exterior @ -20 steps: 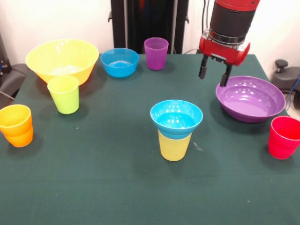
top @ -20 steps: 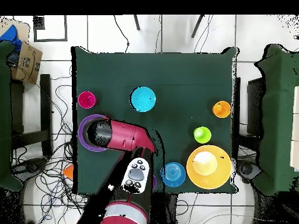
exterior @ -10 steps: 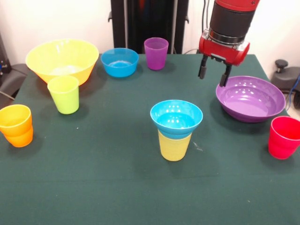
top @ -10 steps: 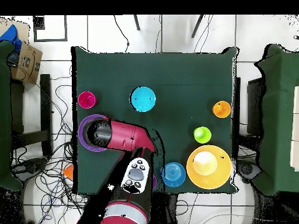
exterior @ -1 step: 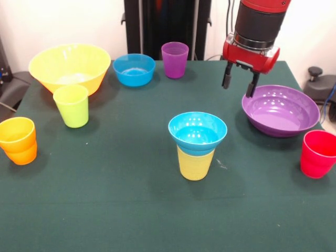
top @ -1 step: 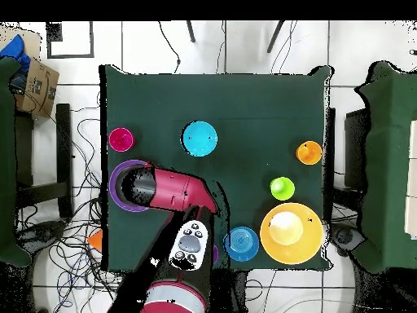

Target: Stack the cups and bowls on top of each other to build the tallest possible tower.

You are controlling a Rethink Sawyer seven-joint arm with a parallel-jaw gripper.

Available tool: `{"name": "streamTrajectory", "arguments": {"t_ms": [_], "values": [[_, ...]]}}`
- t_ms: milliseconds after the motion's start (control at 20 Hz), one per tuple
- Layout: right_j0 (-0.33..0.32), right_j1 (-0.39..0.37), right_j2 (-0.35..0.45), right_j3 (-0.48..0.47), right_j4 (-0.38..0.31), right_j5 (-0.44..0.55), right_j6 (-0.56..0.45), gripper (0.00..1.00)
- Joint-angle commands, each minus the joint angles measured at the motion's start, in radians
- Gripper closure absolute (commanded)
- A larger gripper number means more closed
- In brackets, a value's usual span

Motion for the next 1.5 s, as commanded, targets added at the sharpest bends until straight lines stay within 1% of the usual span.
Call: {"name": "streamTrajectory", "arguments": {"t_ms": [50, 850, 1500], "values": [[-0.002, 0.044, 0.101, 0.014, -0.072, -0.077, 0.05, 0.0], [-0.022, 0.049, 0.117, 0.029, -0.08, -0.109, 0.032, 0.0], [-0.026, 0.047, 0.121, 0.029, -0.087, -0.11, 0.031, 0.0]]}}
